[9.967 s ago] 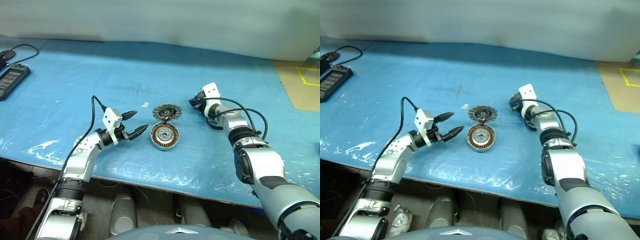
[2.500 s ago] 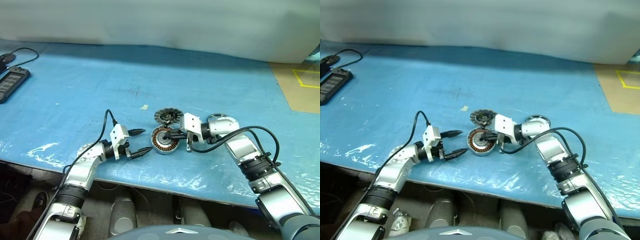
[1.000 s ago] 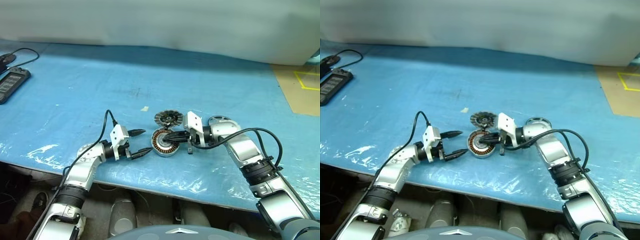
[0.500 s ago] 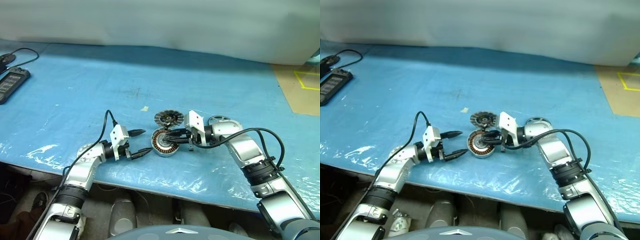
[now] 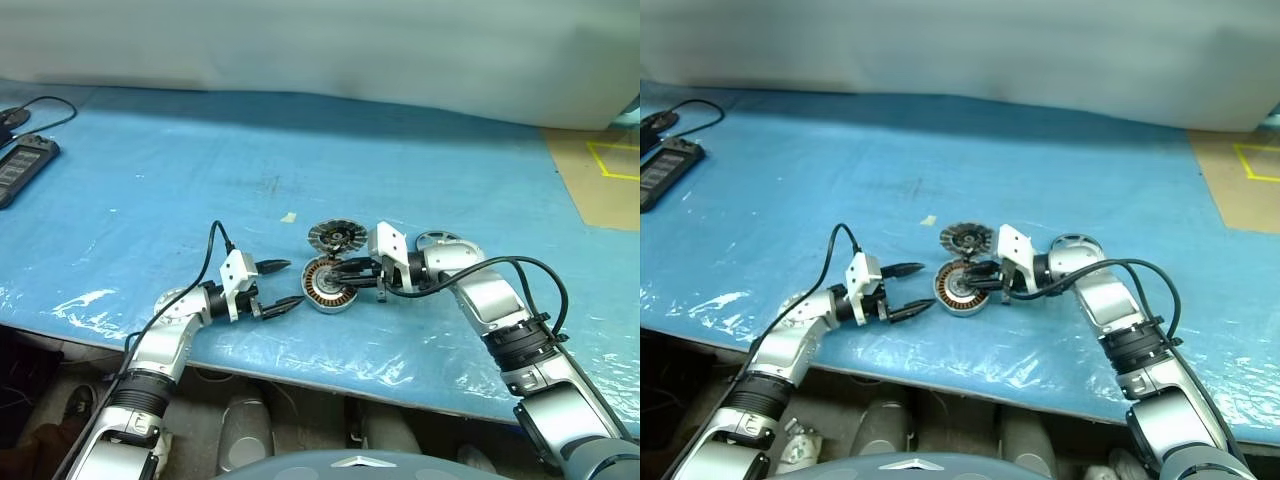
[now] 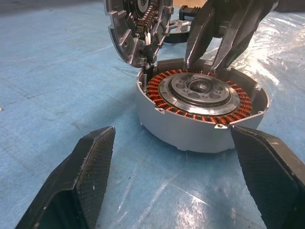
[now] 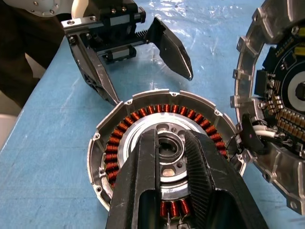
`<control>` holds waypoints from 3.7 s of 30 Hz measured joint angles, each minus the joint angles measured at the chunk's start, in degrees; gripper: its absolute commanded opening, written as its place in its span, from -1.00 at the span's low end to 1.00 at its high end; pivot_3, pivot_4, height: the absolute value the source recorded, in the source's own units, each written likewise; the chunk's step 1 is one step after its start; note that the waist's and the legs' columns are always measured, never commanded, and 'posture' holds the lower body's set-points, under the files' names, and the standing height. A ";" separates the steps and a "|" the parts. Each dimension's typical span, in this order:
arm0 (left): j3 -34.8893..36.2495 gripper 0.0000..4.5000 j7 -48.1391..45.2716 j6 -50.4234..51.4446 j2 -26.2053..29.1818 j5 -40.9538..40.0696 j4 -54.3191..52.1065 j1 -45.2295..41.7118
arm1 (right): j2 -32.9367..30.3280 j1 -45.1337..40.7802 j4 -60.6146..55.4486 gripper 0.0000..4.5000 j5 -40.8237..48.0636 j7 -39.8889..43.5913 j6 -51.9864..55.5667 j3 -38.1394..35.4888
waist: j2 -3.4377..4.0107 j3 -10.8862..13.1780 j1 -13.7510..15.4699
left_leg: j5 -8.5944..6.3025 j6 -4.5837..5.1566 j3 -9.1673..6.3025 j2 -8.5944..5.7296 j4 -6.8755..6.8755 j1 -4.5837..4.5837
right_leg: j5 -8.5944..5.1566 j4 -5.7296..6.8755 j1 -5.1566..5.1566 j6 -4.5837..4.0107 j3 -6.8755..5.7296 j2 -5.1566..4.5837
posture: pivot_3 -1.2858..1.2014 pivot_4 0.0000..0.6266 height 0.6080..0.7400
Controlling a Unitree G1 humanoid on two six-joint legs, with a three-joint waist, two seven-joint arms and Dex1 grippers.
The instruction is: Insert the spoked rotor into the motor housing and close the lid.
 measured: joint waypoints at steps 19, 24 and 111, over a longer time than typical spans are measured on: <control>0.01 0.82 0.57 -0.01 -0.06 0.75 0.00 0.15 | -0.87 -0.87 1.14 -0.99 -3.98 -0.09 -4.80 3.14 | 0.00 0.00 -0.02 | 0.00 0.00 0.00 0.00 0.02 0.27 | 0.00 0.03 0.25 0.01 0.01 -0.01 | 0.03 -0.52 1.00; 0.02 0.82 0.67 -0.01 -0.06 0.76 0.01 0.20 | -1.79 -1.74 2.04 -0.99 -6.29 -0.27 -7.88 4.19 | -0.01 -0.01 -0.03 | -0.01 0.00 -0.01 -0.02 0.01 0.40 | -0.02 0.02 0.39 0.02 0.02 -0.03 | 0.03 -0.52 1.00; 1.86 0.82 0.15 3.74 0.10 -3.83 -1.86 -0.09 | -3.58 4.47 -6.75 -0.99 4.04 0.20 -0.81 -4.83 | -0.01 0.00 0.06 | -0.01 -0.02 -0.02 -0.06 -0.10 -0.04 | -0.13 0.01 -0.08 0.02 -0.01 -0.03 | 0.03 -0.52 1.00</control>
